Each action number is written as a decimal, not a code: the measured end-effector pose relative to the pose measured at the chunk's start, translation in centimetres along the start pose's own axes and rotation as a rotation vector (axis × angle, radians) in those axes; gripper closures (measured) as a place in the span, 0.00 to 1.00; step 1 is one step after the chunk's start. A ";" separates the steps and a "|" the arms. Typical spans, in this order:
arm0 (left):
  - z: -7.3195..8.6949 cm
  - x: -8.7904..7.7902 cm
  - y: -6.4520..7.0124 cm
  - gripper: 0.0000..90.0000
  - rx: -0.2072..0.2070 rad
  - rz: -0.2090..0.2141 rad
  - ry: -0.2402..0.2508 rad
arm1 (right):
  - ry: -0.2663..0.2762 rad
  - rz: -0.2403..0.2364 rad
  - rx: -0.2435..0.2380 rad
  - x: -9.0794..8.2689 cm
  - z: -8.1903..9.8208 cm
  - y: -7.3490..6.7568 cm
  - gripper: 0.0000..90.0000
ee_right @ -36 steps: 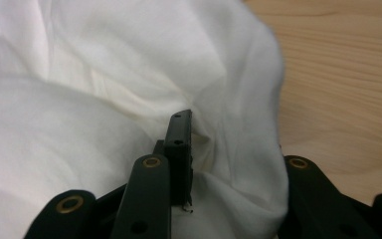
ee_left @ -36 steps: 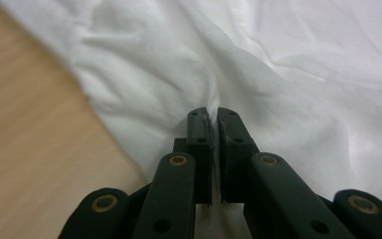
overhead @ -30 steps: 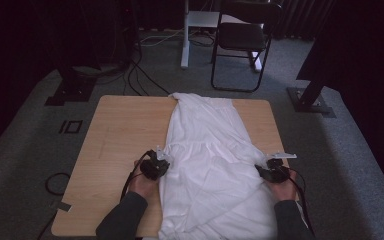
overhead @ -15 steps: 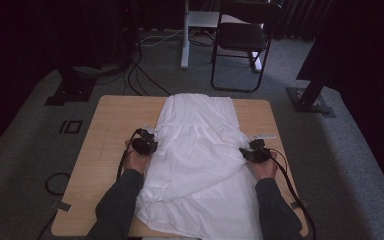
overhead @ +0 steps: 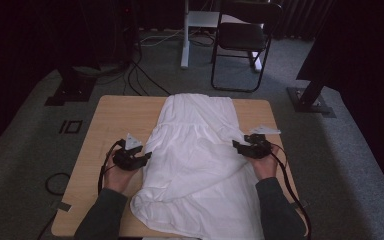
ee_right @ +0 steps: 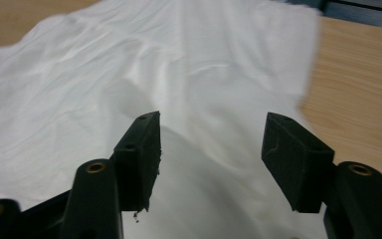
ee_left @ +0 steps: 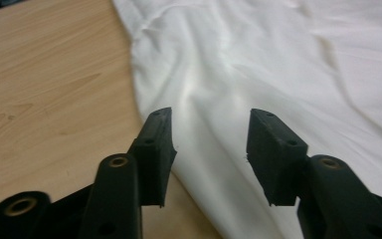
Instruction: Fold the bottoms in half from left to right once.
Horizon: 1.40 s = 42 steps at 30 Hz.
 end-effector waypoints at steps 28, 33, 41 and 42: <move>10.6 -7.1 1.4 0.97 -0.022 0.199 -0.005 | 0.080 -0.123 -0.036 -10.2 9.1 -4.1 0.92; 11.2 -7.5 2.3 0.95 -0.016 0.233 -0.024 | 0.016 -0.106 -0.031 -12.3 13.5 -4.7 0.93; 10.3 -6.8 1.6 0.68 -0.085 0.244 0.044 | 0.058 -0.110 0.026 -12.9 13.4 -3.6 0.62; 10.1 -6.6 1.6 0.68 -0.085 0.242 0.042 | 0.058 -0.115 0.015 -12.1 12.4 -3.7 0.60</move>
Point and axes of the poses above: each handheld gripper's, and its own axes: x roughly forward along the jaws, z roughly out of its underside, y roughly to its right, the point moved 1 cm from there along x, roughly forward along the jaws, and after that the axes turned 11 degrees about -x, right-handed, at the moved point
